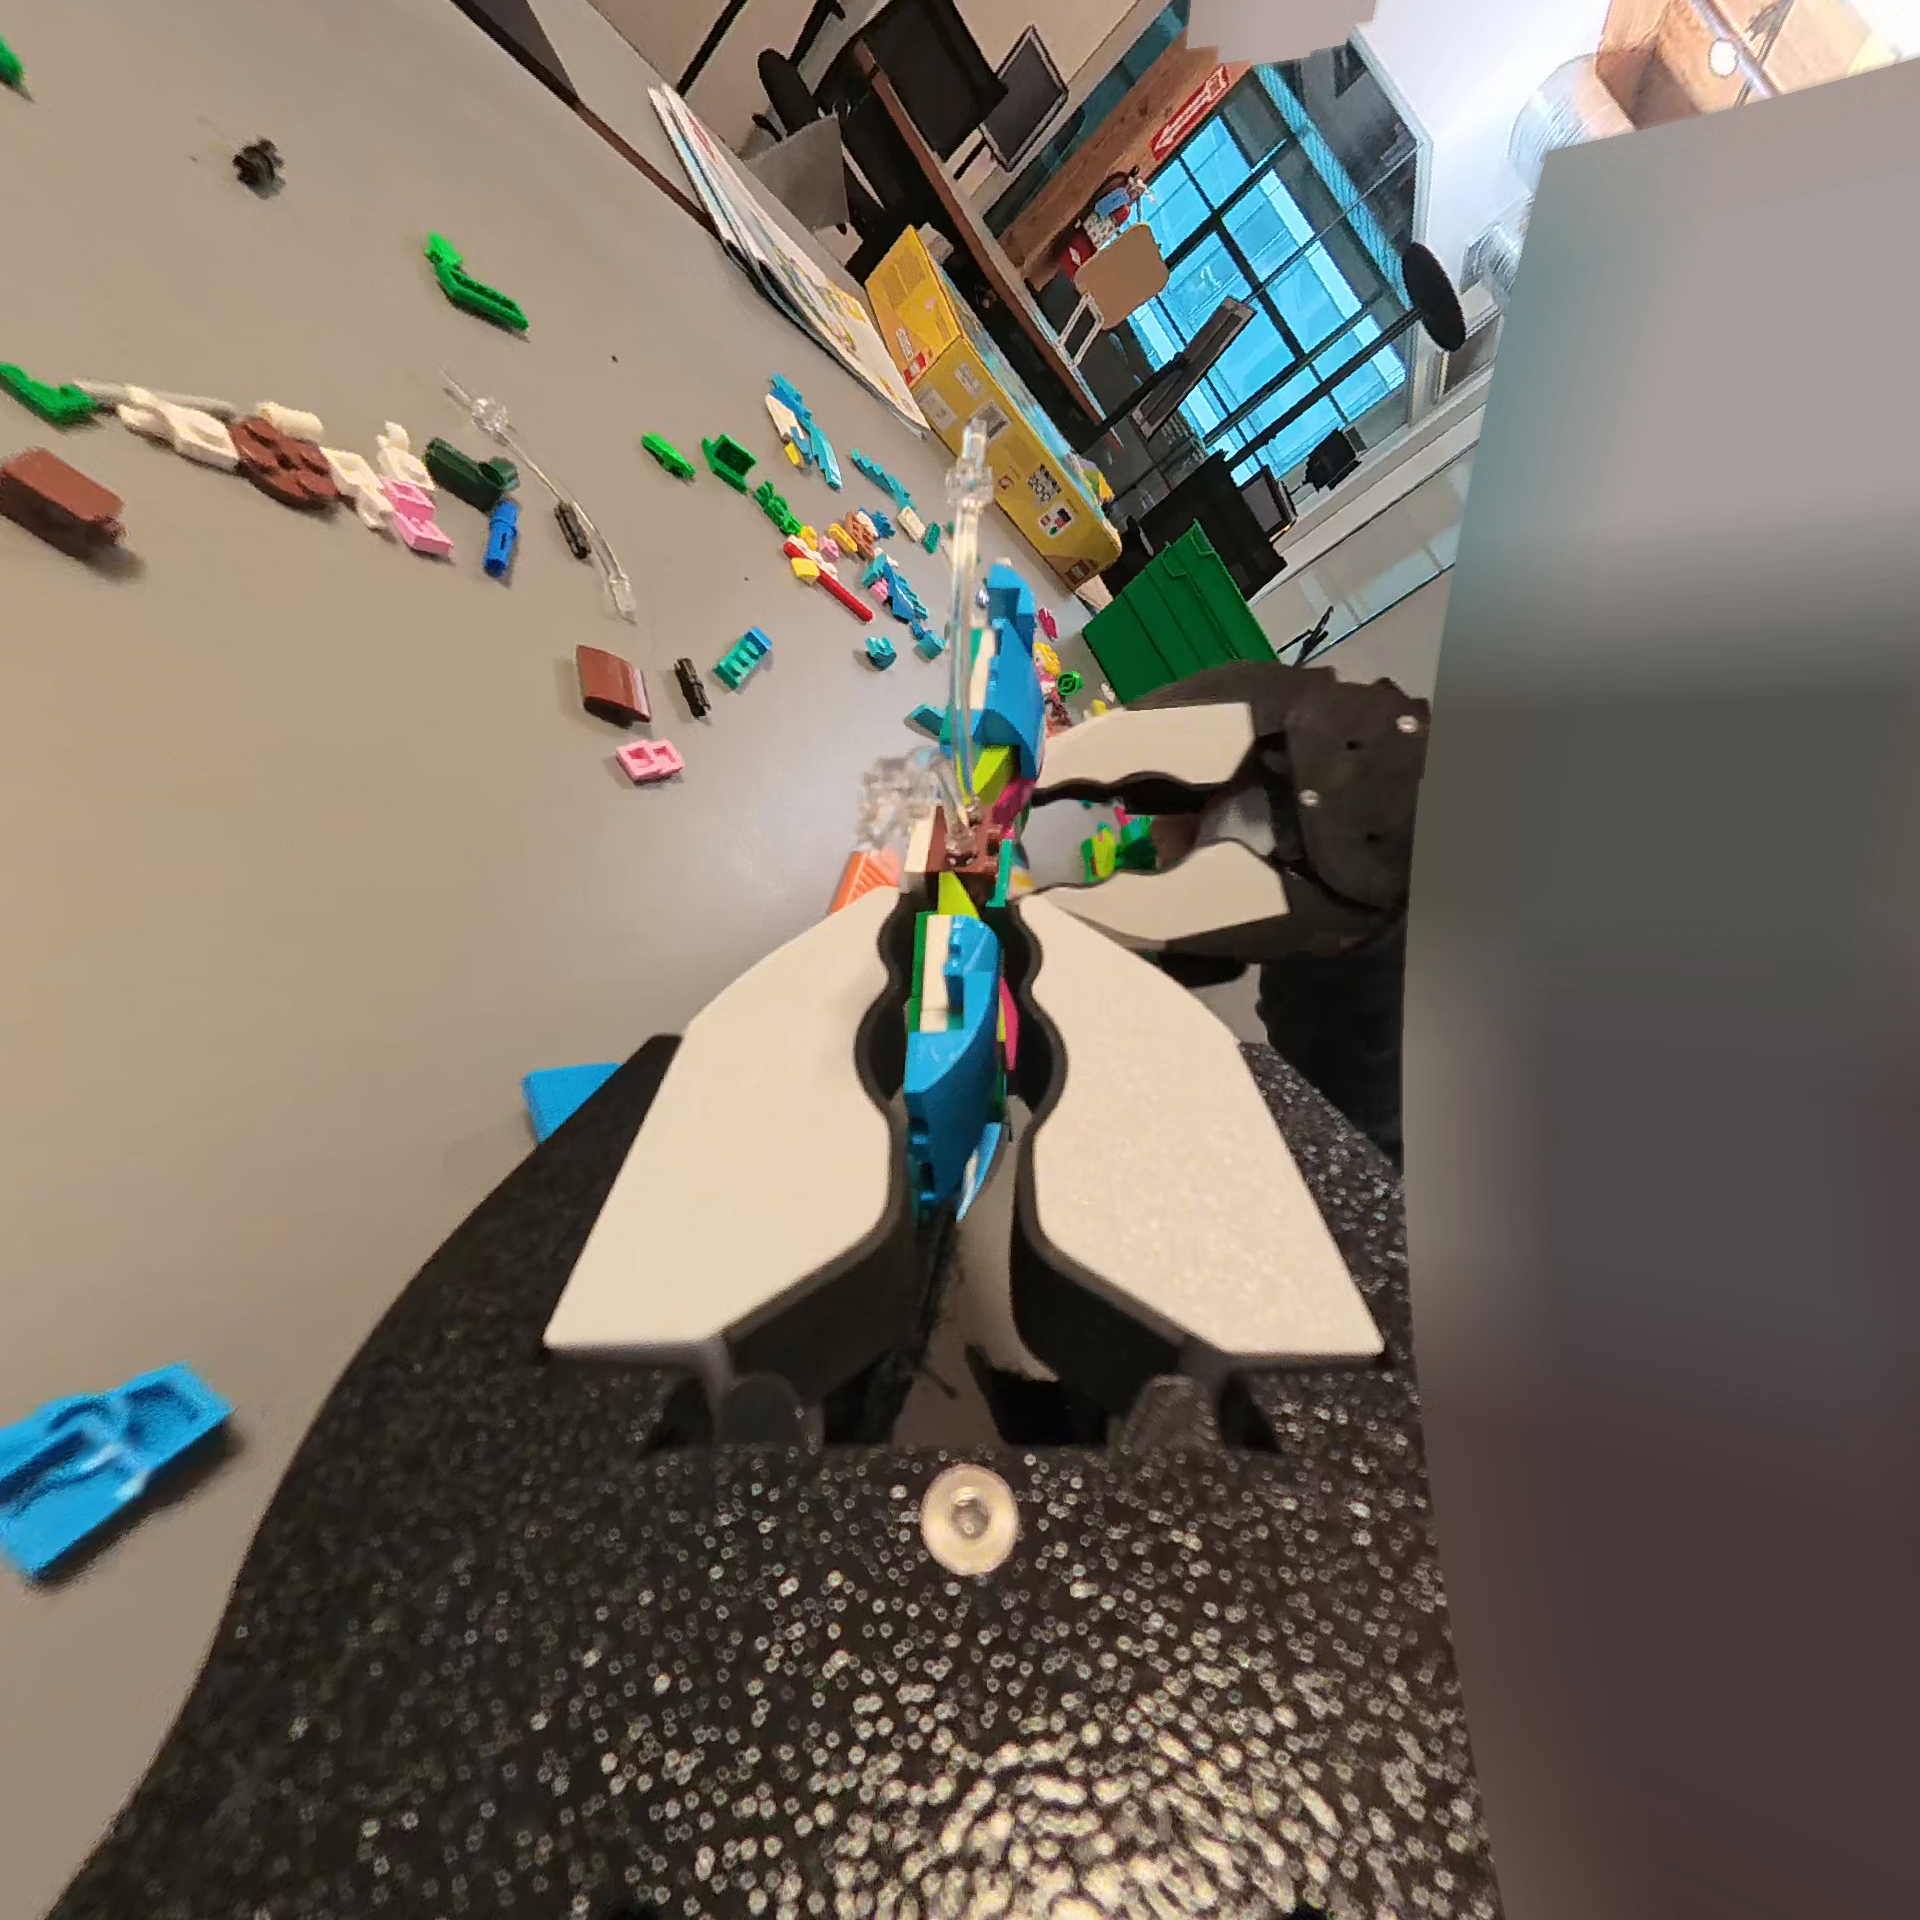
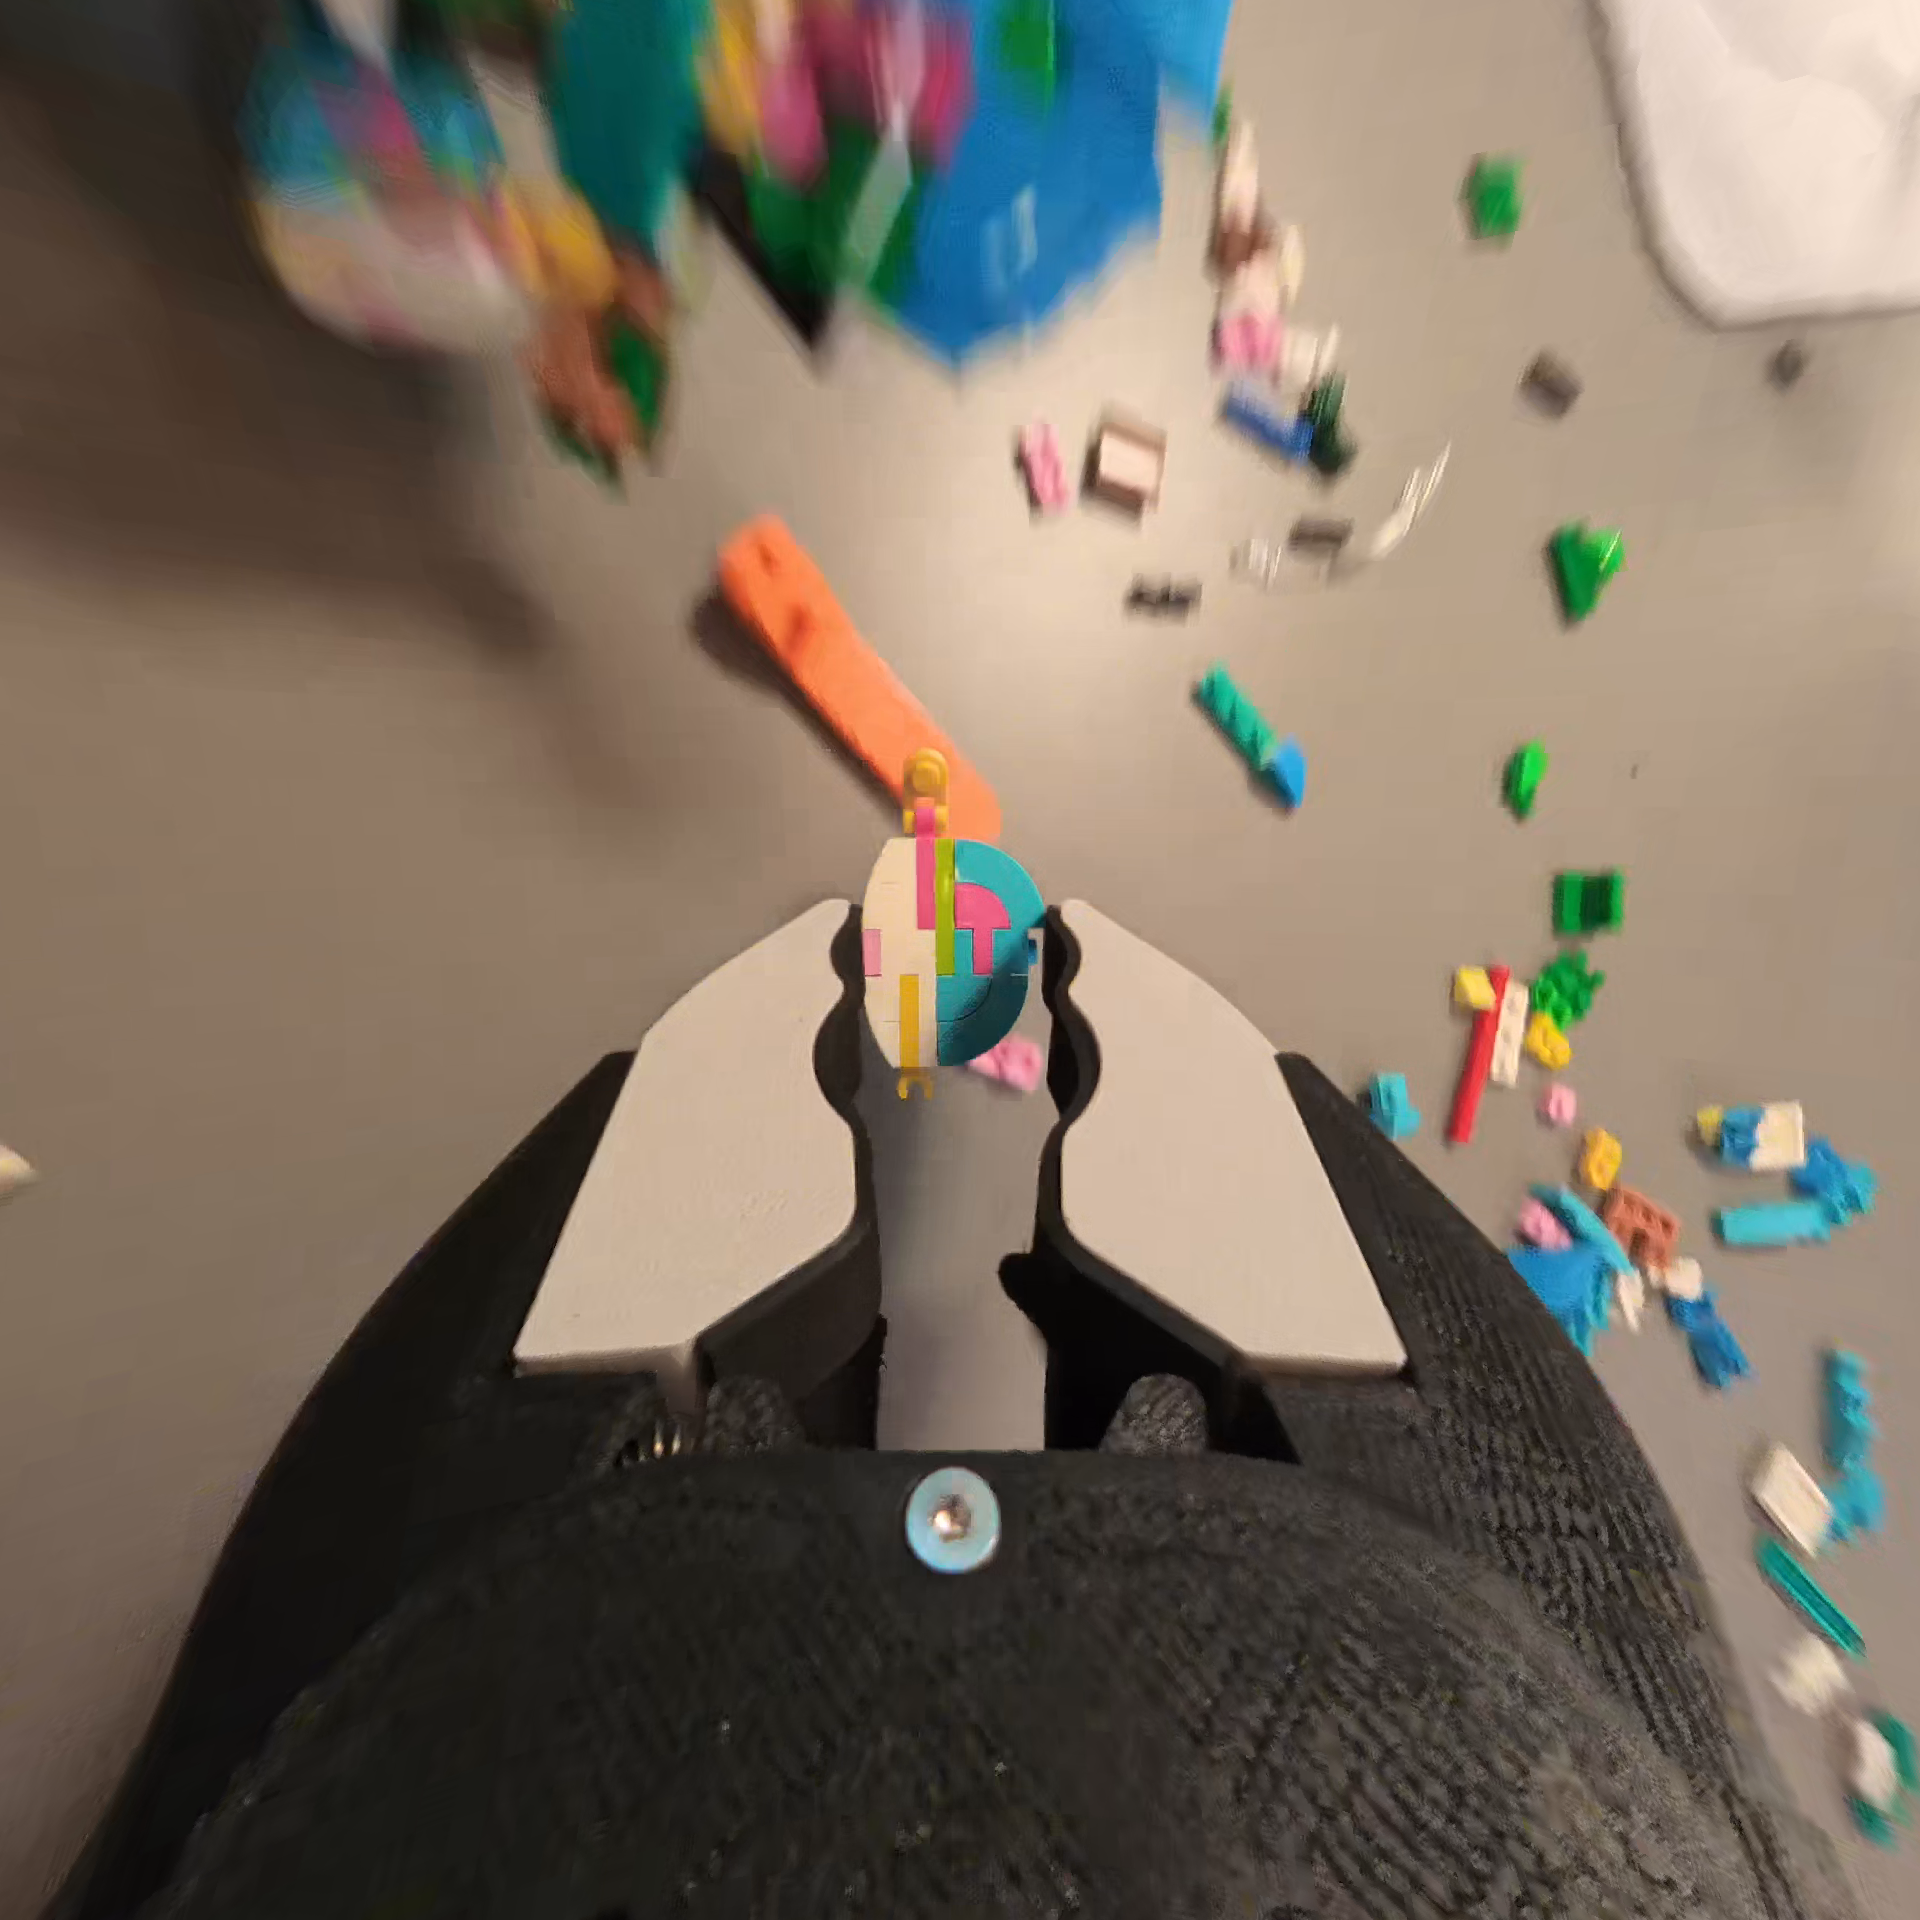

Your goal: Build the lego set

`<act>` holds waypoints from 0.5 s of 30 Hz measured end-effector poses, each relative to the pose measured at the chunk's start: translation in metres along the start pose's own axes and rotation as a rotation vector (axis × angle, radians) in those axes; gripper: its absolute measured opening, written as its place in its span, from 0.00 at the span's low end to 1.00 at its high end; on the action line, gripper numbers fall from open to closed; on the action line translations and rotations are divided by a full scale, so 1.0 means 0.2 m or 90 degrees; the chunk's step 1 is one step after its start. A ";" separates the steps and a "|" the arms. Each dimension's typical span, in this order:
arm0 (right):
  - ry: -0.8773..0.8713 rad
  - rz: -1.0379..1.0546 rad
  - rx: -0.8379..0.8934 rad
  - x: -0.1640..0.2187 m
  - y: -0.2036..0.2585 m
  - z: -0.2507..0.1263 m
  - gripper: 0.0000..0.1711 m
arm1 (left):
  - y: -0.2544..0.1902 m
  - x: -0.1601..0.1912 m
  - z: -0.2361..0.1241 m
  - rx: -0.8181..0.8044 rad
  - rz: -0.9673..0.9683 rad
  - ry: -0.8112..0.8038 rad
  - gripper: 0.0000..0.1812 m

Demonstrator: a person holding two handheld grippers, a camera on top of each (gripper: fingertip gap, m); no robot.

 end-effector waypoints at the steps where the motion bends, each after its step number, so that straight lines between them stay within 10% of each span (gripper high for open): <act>1: -0.049 -0.003 0.012 -0.04 0.02 -0.01 0.18 | 0.00 0.01 0.02 -0.002 -0.003 0.003 0.09; 15: -0.130 -0.099 0.027 -0.06 0.15 0.08 0.18 | 0.03 0.07 0.17 -0.093 -0.025 -0.020 0.09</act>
Point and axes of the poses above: each gripper's, where its closed fingertips meet, z out along the fingers, x out of its underside, y = z × x across the jaws, the point moved 6 cm from there along -z, back along the fingers, and after that the axes turned 7 degrees about -z, right-handed, at the moved point
